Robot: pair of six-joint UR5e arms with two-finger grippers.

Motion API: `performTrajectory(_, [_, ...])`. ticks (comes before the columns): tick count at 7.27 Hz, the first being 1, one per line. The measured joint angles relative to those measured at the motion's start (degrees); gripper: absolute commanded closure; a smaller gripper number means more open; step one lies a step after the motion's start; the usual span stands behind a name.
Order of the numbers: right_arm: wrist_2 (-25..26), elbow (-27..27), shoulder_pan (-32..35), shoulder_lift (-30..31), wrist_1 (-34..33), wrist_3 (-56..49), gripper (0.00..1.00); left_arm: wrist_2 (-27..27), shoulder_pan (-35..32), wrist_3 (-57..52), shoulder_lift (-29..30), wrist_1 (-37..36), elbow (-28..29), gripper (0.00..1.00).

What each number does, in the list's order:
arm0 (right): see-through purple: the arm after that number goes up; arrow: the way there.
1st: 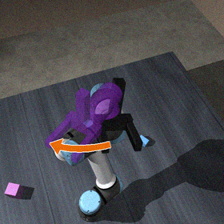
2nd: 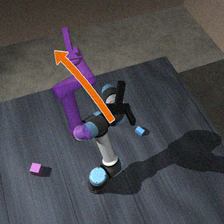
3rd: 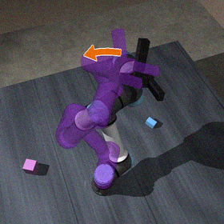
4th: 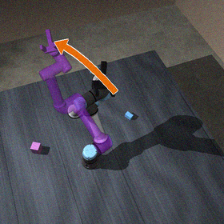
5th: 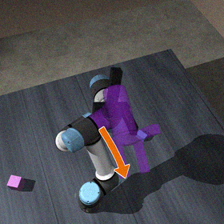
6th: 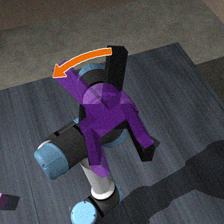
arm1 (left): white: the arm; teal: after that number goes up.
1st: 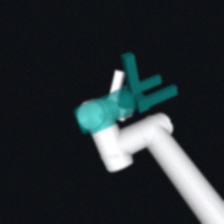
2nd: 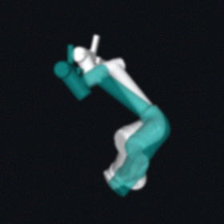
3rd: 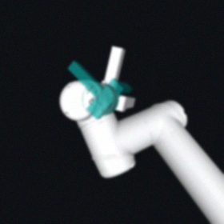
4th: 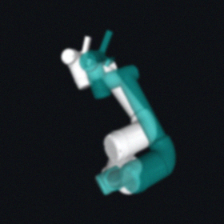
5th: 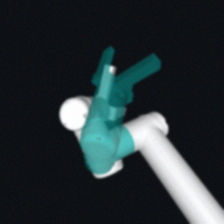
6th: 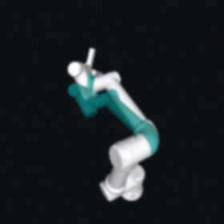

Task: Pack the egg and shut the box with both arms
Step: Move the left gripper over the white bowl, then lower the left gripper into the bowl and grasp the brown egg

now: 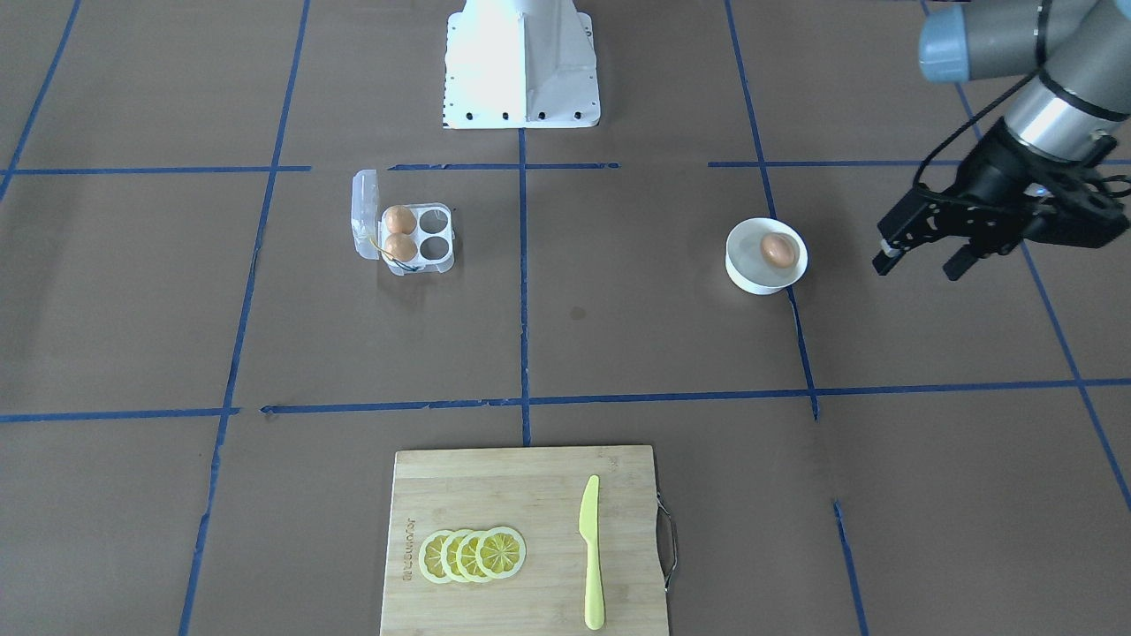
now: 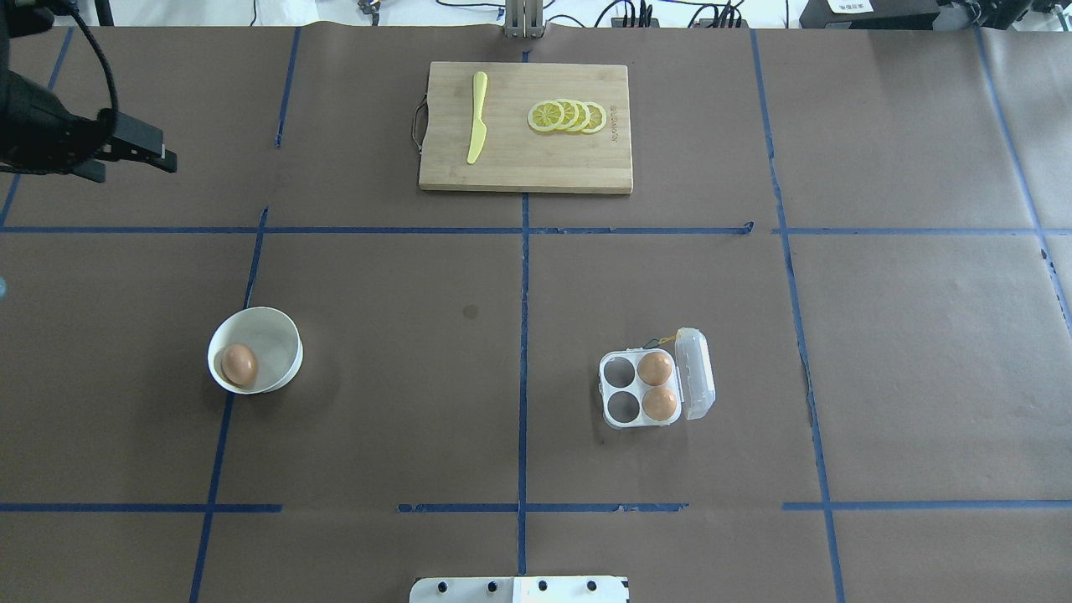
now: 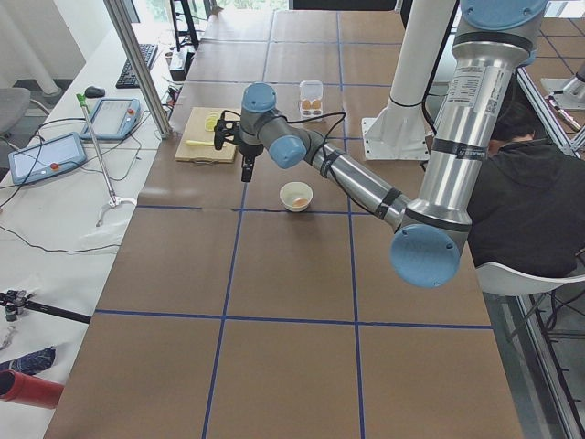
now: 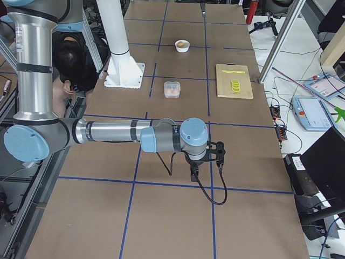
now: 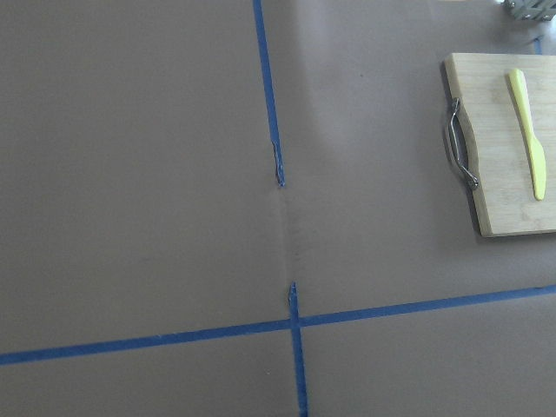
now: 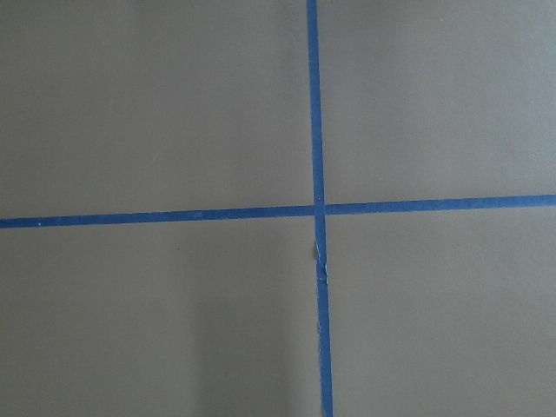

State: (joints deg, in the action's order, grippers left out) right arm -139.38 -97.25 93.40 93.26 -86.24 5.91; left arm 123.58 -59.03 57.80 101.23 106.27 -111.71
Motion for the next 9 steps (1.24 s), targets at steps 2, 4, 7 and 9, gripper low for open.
performTrajectory(2, [-0.04,0.1,0.0,0.45,2.26,0.05,0.0,-8.66,9.06,9.89,-1.47,-1.6,-1.39,0.04])
performTrajectory(4, [-0.7,0.19,0.02,0.62,2.69,0.06,0.0,-15.03,16.55,17.58,-2.57,-2.19,-1.36,0.13])
performTrajectory(7, [-1.63,0.22,0.03,0.64,2.78,0.06,0.0,-17.87,21.83,21.74,-3.01,-2.31,-0.31,0.17])
performTrajectory(9, [-2.14,0.22,0.01,0.67,2.79,0.06,0.0,-18.67,23.32,22.22,-3.05,-2.3,0.71,0.18])
